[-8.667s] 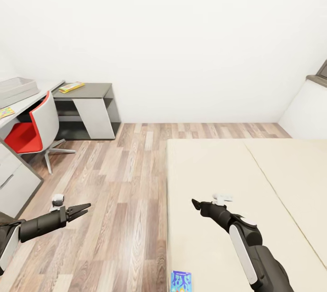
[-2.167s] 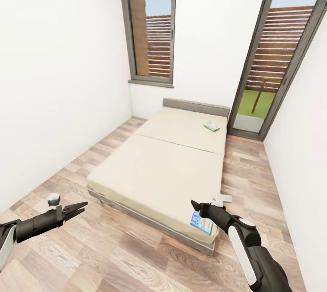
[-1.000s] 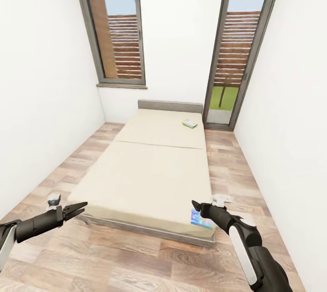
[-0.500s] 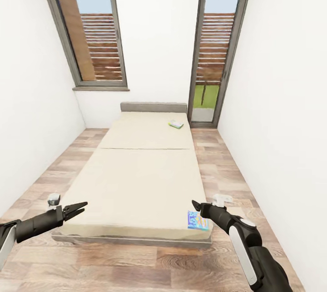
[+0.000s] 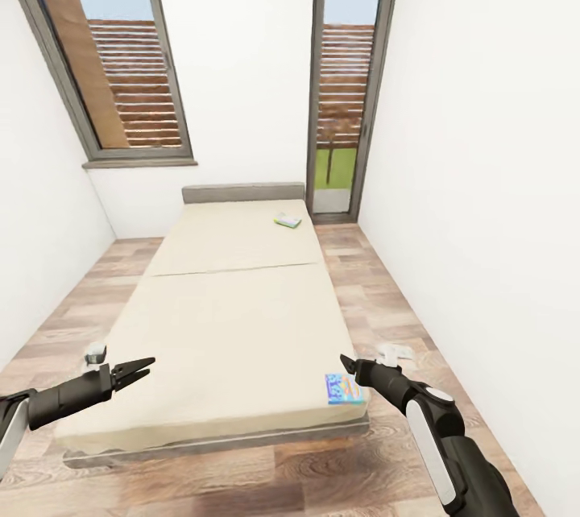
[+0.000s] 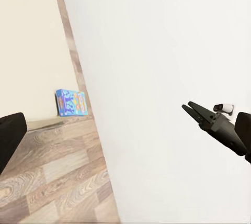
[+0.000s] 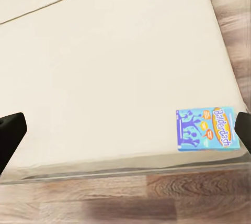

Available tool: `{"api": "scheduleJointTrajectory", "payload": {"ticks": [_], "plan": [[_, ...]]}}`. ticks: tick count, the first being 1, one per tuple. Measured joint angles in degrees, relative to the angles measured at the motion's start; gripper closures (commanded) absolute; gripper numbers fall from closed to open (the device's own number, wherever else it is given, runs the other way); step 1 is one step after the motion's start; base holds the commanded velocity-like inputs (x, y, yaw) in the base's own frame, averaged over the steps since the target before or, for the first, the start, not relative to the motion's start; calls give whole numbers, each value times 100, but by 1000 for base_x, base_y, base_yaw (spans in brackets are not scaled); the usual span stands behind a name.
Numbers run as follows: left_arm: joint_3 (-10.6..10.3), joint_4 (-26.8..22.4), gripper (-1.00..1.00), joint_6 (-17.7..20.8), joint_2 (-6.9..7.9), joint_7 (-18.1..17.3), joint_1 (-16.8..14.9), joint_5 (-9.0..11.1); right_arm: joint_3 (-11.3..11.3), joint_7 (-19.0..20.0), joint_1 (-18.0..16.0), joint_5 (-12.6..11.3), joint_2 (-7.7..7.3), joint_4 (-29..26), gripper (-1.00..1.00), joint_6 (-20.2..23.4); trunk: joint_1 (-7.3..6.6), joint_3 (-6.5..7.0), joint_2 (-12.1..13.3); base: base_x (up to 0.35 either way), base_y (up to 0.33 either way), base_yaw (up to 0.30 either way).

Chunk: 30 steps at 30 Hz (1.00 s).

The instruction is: Put all the toys in the child's room - the three board games (two on the bed and one on the table), the two jigsaw puzzles on the table, and the tennis ball on the table - inside the toy box on the table in the child's room.

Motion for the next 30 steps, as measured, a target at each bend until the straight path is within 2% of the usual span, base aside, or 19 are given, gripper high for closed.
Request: {"api": "scheduleJointTrajectory", "payload": {"ticks": [9,30], "plan": [[3,-1,-100,-1,1,-1,2,5,2,-2,-2,-10,-1,-7,-100,-3,-1,0,0,90,99,-195],[5,1,-100,3,-2,-5,2,8,2,-37,-1,-25,2,-5,-100,-37,-1,0,0,138,97,-7]]}}
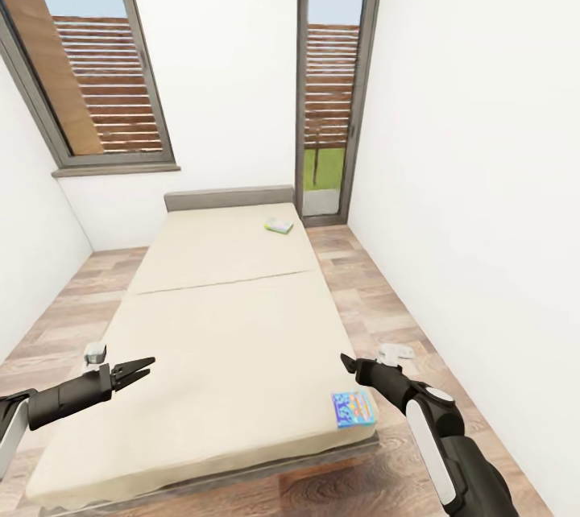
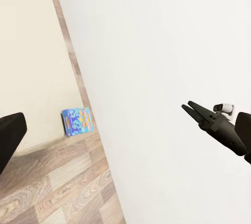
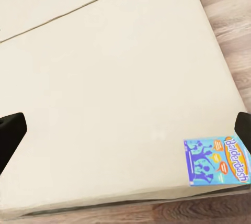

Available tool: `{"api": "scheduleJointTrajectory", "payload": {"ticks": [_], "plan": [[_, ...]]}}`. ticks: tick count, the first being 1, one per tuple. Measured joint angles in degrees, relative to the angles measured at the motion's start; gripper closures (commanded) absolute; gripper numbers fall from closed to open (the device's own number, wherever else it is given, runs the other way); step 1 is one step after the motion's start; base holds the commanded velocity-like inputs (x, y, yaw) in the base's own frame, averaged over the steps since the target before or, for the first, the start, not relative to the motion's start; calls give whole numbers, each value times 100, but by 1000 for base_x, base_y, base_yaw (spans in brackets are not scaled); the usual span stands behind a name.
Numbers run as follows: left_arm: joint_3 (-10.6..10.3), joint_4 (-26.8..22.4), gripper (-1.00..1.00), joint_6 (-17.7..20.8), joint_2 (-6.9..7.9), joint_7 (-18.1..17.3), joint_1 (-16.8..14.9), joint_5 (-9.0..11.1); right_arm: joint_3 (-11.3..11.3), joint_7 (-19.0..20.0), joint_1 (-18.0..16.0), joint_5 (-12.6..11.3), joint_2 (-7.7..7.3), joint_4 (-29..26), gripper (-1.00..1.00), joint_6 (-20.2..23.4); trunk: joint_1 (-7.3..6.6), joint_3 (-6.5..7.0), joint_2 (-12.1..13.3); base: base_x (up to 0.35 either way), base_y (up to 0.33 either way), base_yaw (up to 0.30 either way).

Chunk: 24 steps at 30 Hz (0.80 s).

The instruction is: Put all the toys in the child's room - the three board games (two on the bed and one on the table), the two jigsaw puzzles on the table, and the tennis ball on the table - inside the toy box on the table in the child's room.

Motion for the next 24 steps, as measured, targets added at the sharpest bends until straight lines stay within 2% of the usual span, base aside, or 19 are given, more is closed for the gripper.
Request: {"api": "scheduleJointTrajectory", "payload": {"ticks": [12,16,19,22,23,24], "plan": [[23,-1,-100,-7,1,3,0,1,-4,-13,-2,1,6,15,-100,6,1,0,0,105,10,0],[22,-2,-100,-10,-2,1,0,5,-85,-14,-7,9,4,209,-100,1,1,0,0,87,0,0],[25,-3,-100,-12,1,0,0,7,-298,-34,-25,-3,6,424,-100,-6,1,0,1,62,0,0],[24,-3,-100,-12,3,-4,0,9,-630,-34,-55,-73,8,583,-100,-6,1,0,1,26,0,0],[23,-3,-100,-12,3,-6,0,12,-828,-34,-66,-152,7,675,-100,-7,2,0,1,14,0,0],[22,-3,-100,-12,3,-6,0,13,-931,-32,-72,-211,6,729,-100,-7,2,0,1,11,0,0]]}}
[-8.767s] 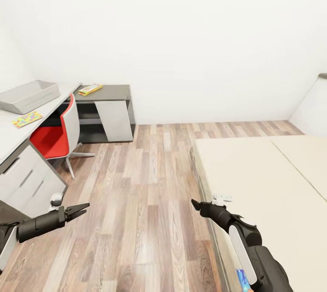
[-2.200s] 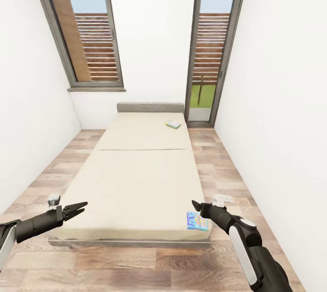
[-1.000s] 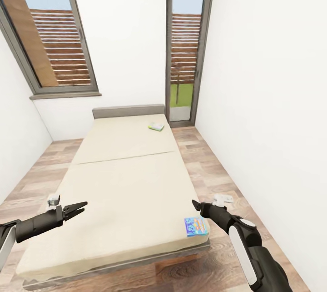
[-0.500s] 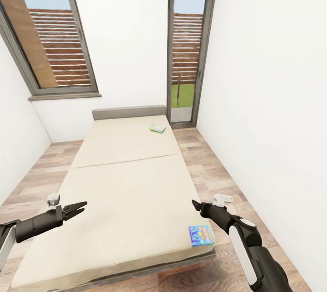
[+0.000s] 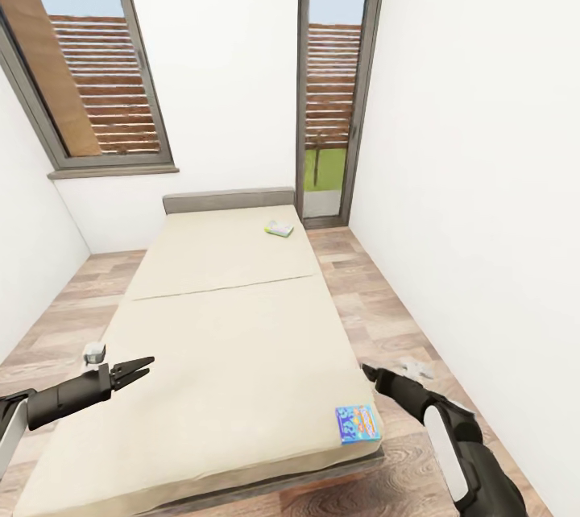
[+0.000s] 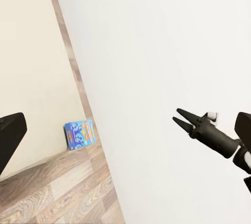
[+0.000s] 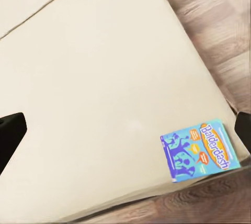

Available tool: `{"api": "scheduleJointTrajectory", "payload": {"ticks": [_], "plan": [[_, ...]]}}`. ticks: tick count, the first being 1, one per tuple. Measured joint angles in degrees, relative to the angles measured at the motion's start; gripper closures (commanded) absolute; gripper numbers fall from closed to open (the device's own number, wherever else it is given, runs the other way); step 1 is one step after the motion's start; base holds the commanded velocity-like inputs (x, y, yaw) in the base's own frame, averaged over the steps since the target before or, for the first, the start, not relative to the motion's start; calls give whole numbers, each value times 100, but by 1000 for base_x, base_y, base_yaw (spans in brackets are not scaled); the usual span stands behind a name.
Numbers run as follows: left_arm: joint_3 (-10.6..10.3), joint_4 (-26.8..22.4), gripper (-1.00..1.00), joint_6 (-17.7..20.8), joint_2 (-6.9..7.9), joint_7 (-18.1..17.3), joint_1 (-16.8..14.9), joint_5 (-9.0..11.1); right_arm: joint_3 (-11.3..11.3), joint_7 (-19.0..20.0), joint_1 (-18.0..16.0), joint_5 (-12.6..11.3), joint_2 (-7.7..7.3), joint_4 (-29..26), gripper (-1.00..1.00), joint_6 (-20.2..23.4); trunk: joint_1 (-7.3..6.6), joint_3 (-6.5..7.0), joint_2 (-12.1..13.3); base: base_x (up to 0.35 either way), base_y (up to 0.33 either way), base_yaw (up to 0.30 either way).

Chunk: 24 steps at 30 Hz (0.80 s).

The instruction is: Put all the toys in the child's room - the three board games (two on the bed and one on the table), the two jigsaw puzzles on the table, and the tennis ball on the table - inside the toy box on the table in the child's room.

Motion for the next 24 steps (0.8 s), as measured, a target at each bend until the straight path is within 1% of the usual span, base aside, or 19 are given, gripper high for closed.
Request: {"api": "scheduleJointTrajectory", "payload": {"ticks": [1,2,4,6,8,9,10,12,15,16,17,18,19,21,22,23,24], "plan": [[-1,0,-100,0,0,-1,0,1,-95,2,-5,-61,-1,64,-100,0,0,0,0,7,0,0],[2,0,-100,0,2,-1,0,0,-262,4,-21,-196,-5,212,-100,-1,0,0,0,6,0,0],[3,0,-100,0,5,-2,0,-2,-406,6,-58,-360,-25,391,-100,-4,0,0,0,4,0,0],[16,0,-100,0,18,-8,0,-2,-646,6,-173,-694,-69,755,-100,-3,0,0,0,2,0,0],[36,0,-100,-1,49,-12,0,5,-773,11,-218,-864,-83,897,-100,0,0,0,0,1,0,0],[63,-2,-100,-1,85,-23,1,13,-902,14,-243,-1018,-92,990,-100,2,0,0,0,0,0,0],[75,-3,-100,1,100,-36,3,17,-973,15,-252,-1100,-93,1028,-100,3,0,0,0,0,0,0],[97,-6,-100,3,135,-124,6,21,-1254,32,-271,-1368,-102,1112,-100,13,0,0,0,0,0,0],[114,-7,-100,0,159,-372,7,25,-1475,51,-268,-1545,-108,1144,-100,23,0,0,0,0,0,0],[117,-8,-100,1,166,-542,8,28,-1632,66,-261,-1658,-114,1158,-100,35,0,0,-1,0,0,0],[117,-8,-100,1,168,-639,8,27,-1717,74,-252,-1721,-116,1168,-100,41,0,0,0,0,0,0],[116,-8,-100,2,171,-827,8,20,-1886,94,-236,-1836,-120,1206,-100,53,0,0,0,0,0,0],[113,-8,-100,2,172,-922,8,16,-1976,107,-230,-1897,-121,1247,-100,58,0,0,0,0,0,0],[102,-14,-100,1,170,-1250,8,10,-2346,208,-212,-2068,-143,1656,-100,72,0,-1,0,0,0,0],[99,-16,-100,1,169,-1316,10,8,-2428,253,-209,-2104,-162,1788,-100,74,0,0,0,0,0,0],[94,-20,-100,1,169,-1420,14,8,-2551,376,-205,-2139,-216,2029,-100,74,0,-1,0,0,0,0],[93,-21,-100,1,169,-1449,17,7,-2599,459,-204,-2157,-249,2143,-100,75,0,0,0,0,0,0]]}}
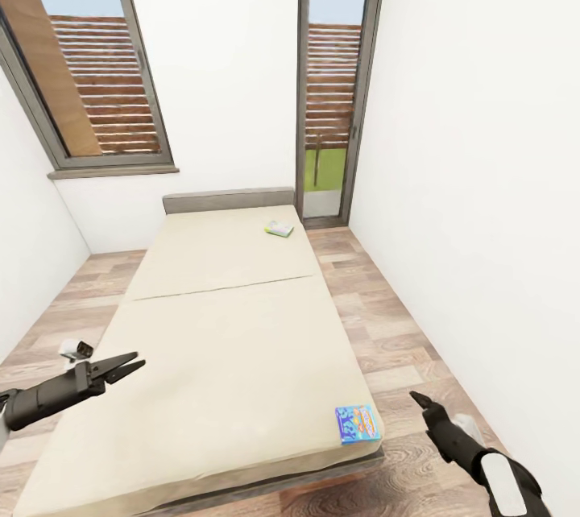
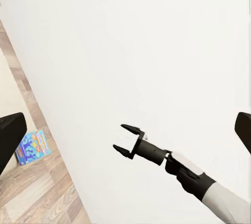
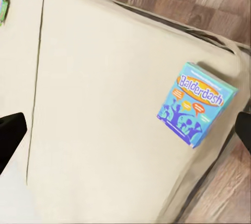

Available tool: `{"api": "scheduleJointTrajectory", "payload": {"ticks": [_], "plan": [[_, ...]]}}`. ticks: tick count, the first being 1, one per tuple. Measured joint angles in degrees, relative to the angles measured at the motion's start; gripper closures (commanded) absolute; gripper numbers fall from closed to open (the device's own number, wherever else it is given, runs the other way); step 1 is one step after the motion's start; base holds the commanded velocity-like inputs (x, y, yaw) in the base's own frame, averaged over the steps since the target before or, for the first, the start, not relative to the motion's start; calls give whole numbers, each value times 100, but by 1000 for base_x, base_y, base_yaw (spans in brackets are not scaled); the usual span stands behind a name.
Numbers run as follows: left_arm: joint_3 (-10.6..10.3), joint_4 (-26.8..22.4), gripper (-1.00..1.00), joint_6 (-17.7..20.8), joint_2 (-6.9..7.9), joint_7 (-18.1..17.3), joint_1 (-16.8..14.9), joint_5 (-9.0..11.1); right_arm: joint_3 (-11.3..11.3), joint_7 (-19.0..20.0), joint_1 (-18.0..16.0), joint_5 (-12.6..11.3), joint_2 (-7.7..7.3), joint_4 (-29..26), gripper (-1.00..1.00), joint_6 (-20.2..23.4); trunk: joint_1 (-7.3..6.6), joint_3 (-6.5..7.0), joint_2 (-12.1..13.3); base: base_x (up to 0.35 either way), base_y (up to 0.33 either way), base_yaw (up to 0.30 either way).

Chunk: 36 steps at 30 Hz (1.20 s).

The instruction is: Put all the toys in the child's room - the three board games (two on the bed and one on the table), the two jigsaw puzzles on the table, and the tennis ball on the table - inside the toy box on the table in the child's room.

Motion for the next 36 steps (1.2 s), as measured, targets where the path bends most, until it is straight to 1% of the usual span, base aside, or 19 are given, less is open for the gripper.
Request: {"api": "scheduleJointTrajectory", "payload": {"ticks": [1,2,4,6,8,9,11,13,14,17,21,23,25,27,29,31,33,34,36], "plan": [[1,-2,-100,0,0,-1,6,-1,-64,181,2,-11,-62,175,-100,-2,0,0,0,0,0,0],[3,-2,-100,0,0,-1,9,-2,-90,280,3,-11,-87,243,-100,-3,0,0,0,0,-12,0],[5,-4,-100,-2,3,-1,20,-4,-159,626,-2,13,-150,396,-100,-12,0,0,0,0,-94,0],[-5,-2,-100,-4,0,-1,22,-1,-181,749,-2,22,-175,429,-100,-10,0,0,0,0,-178,0],[-26,-4,-100,-8,-13,0,25,-1,-190,857,-6,24,-247,449,-100,3,0,1,1,0,-239,0],[-43,-7,-100,-12,-24,0,25,0,-183,903,-8,18,-310,448,-100,21,0,1,1,0,-264,0],[-56,-8,-100,-14,-35,0,26,0,-177,937,-10,15,-368,425,-100,63,0,1,1,0,-264,0],[-67,-11,-100,-14,-46,-1,27,-1,-171,973,-11,14,-432,296,-100,228,0,1,1,0,-172,0],[-67,-11,-100,-13,-47,-1,26,-2,-171,979,-11,16,-438,240,-100,281,0,0,0,0,-98,0],[-67,-13,-100,-13,-52,-1,27,-4,-164,998,-13,-6,-462,-285,-100,577,0,1,0,0,-48,0],[-67,-11,-100,-23,-61,-1,27,-5,-126,1028,-12,-10,-455,-727,-100,797,0,0,0,0,-156,0],[-64,-11,-100,-22,-62,0,27,-7,-51,1108,-12,-4,-437,-922,-100,833,0,1,1,0,-238,0],[-62,-11,-100,-16,-62,-1,27,-12,69,1217,-12,3,-424,-1098,-100,831,0,0,0,0,-162,0],[-58,-13,-100,-10,-62,-1,27,-19,271,1315,-12,16,-411,-1226,-100,809,0,1,0,0,-83,0],[-57,-12,-100,-8,-62,-1,27,-19,391,1340,-12,22,-405,-1282,-100,801,0,0,0,0,-48,0],[-58,-11,-100,-5,-63,-1,27,-22,634,1347,-13,29,-392,-1416,-100,782,0,0,0,0,-22,0],[-59,-8,-100,2,-62,-1,27,-24,772,1334,-13,37,-390,-1490,-100,756,0,0,0,0,-10,10],[-59,-8,-100,4,-68,-1,27,-23,834,1335,-13,38,-398,-1530,-100,731,0,1,0,0,-10,80],[-56,-7,-100,2,-74,-1,28,-20,885,1346,-13,35,-419,-1626,-100,715,0,3,0,0,-35,144]]}}
